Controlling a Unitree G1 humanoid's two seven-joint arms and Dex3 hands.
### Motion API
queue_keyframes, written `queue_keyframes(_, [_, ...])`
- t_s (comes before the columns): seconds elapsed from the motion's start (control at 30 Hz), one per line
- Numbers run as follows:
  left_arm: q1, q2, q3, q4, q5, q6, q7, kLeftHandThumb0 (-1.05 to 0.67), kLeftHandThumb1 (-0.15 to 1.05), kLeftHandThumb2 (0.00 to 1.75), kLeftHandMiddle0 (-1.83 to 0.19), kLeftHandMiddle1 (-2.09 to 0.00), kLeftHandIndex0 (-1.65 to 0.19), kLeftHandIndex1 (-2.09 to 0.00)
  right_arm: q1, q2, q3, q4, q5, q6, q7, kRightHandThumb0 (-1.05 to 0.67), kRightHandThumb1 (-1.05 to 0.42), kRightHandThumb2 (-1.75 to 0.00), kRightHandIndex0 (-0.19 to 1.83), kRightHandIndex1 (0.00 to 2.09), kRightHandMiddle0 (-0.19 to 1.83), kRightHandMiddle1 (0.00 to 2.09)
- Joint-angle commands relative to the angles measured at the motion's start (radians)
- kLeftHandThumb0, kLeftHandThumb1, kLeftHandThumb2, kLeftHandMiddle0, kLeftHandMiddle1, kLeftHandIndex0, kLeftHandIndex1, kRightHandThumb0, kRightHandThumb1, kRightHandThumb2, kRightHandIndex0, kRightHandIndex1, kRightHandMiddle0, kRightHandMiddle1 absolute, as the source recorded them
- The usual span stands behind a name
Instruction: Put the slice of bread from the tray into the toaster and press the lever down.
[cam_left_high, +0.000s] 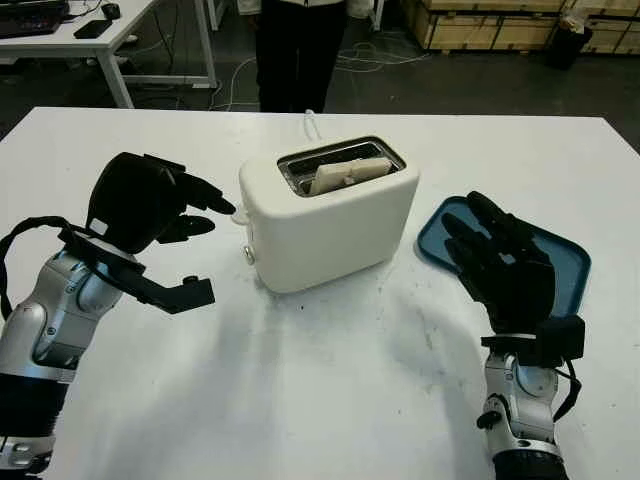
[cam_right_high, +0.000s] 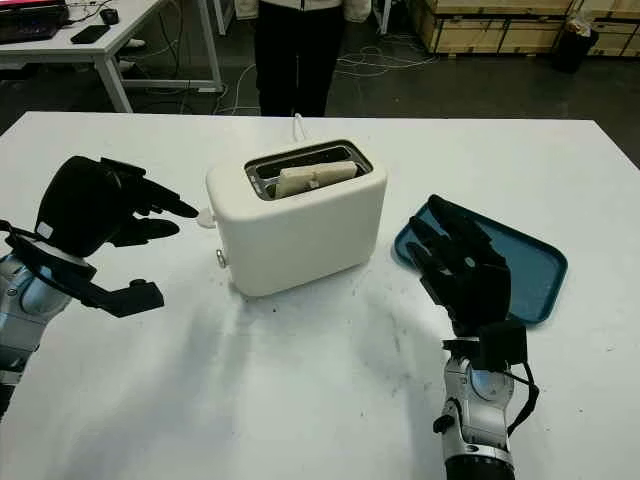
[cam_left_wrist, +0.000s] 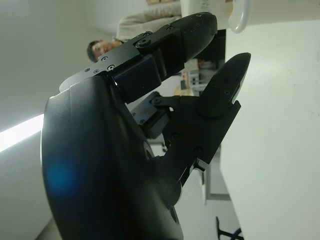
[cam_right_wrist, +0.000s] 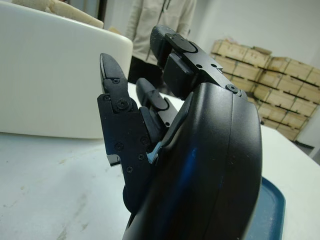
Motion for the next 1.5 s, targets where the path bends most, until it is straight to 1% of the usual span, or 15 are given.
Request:
queue_keyframes(0.0, [-0.016,-0.002,-0.012,-0.004,0.015,0.013,0.006,-0.14,0.57,0.00,-1.08,-1.19,-1.38,0.00,-0.011,-0.011,-0.001,0.001,0.000,0.004,0.009,-0.28,-0.92,-0.02,0.77,0.01,0.72,0.00])
queue_keyframes(0.23, [-0.018,-0.019,-0.026,-0.004,0.016,0.041,0.004,-0.11,0.57,0.00,-1.09,-1.17,-1.38,0.00,-0.010,-0.013,-0.001,-0.003,-0.009,0.012,0.003,-0.32,-0.92,-0.01,0.80,0.02,0.75,0.01])
queue_keyframes(0.33, [-0.024,-0.031,-0.035,0.004,0.014,0.057,0.008,-0.11,0.57,0.00,-1.09,-1.18,-1.39,-0.01,-0.011,-0.011,-0.002,0.001,-0.008,0.004,0.005,-0.30,-0.92,-0.01,0.80,0.01,0.75,0.01])
queue_keyframes(0.57, [-0.040,-0.043,-0.053,0.034,0.015,0.058,0.017,-0.10,0.58,0.01,-1.08,-1.16,-1.39,0.00,-0.005,-0.010,-0.001,-0.007,-0.007,0.010,0.004,-0.31,-0.92,0.00,0.81,0.01,0.76,0.01])
queue_keyframes(0.67, [-0.046,-0.043,-0.058,0.048,0.013,0.055,0.019,-0.08,0.58,0.00,-1.08,-1.16,-1.40,-0.01,-0.005,-0.009,-0.002,-0.003,0.001,0.003,0.012,-0.29,-0.92,-0.01,0.80,0.00,0.76,0.00])
queue_keyframes(0.87, [-0.053,-0.043,-0.067,0.064,0.005,0.061,0.011,-0.09,0.59,0.00,-1.10,-1.07,-1.41,-0.01,-0.004,-0.009,-0.002,0.002,-0.009,-0.002,0.007,-0.30,-0.92,-0.01,0.81,0.01,0.76,0.00])
queue_keyframes(1.0, [-0.051,-0.046,-0.068,0.058,0.002,0.086,-0.004,-0.10,0.60,0.01,-1.11,-1.05,-1.40,-0.01,-0.007,-0.008,-0.004,0.020,0.001,-0.024,0.024,-0.29,-0.92,-0.02,0.80,0.00,0.75,0.00])
queue_keyframes(1.23, [-0.049,-0.044,-0.071,0.057,0.017,0.104,0.013,-0.12,0.60,0.00,-1.15,-0.94,-1.41,0.00,-0.001,-0.004,-0.005,0.014,-0.001,-0.016,0.023,-0.32,-0.92,-0.02,0.81,0.00,0.76,0.00])
queue_keyframes(1.47, [-0.051,-0.045,-0.076,0.066,0.020,0.114,0.013,-0.13,0.61,0.00,-1.16,-0.91,-1.40,0.00,0.005,-0.003,-0.004,0.009,-0.006,-0.008,0.017,-0.32,-0.92,-0.02,0.81,0.00,0.76,0.00])
